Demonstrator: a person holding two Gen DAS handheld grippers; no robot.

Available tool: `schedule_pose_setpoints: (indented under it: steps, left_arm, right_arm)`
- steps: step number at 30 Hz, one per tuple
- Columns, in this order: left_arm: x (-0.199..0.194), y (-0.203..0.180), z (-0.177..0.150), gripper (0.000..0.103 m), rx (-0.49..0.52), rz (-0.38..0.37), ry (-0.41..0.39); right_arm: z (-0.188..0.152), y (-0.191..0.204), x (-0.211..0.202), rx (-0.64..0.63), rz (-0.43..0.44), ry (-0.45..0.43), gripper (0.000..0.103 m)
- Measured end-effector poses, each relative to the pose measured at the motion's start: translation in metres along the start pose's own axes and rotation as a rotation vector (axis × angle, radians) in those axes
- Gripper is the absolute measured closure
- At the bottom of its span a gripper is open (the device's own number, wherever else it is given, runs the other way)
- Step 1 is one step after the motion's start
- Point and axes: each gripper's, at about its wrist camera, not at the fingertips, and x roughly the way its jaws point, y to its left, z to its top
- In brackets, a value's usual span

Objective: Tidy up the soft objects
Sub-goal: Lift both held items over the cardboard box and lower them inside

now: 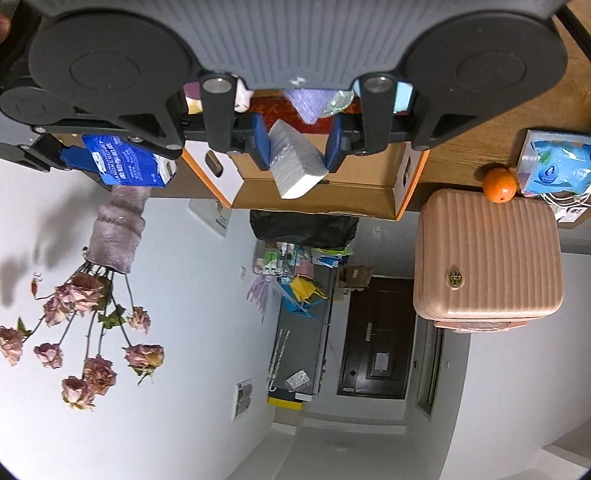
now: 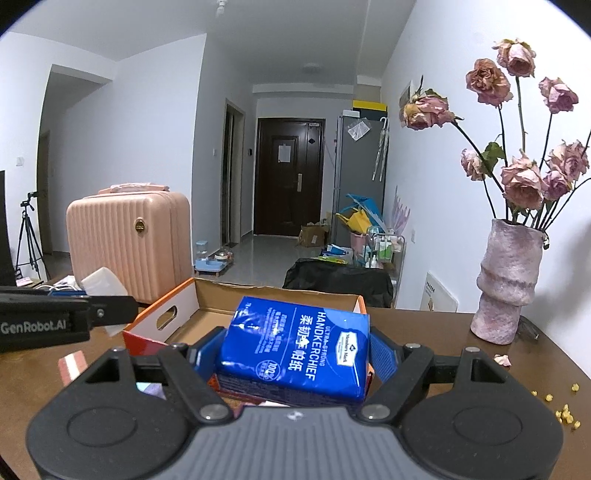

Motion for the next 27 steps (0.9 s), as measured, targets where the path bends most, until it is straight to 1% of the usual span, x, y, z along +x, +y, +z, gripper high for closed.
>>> schedule_pose_setpoints:
  steps: [12, 23, 27]
  left_arm:
    - [0.046, 0.01, 0.015, 0.07, -0.045, 0.048, 0.005]
    - [0.084, 0.014, 0.026, 0.07, -0.076, 0.071, 0.025]
    - [0.094, 0.016, 0.03, 0.07, -0.082, 0.091, 0.028]
  right_arm:
    - [0.017, -0.004, 0.047, 0.013, 0.005, 0.014, 0.024]
    - [0.026, 0.0, 0.091, 0.002, 0.019, 0.057, 0.024]
    - [0.032, -0.002, 0.108, 0.012, 0.019, 0.073, 0.024]
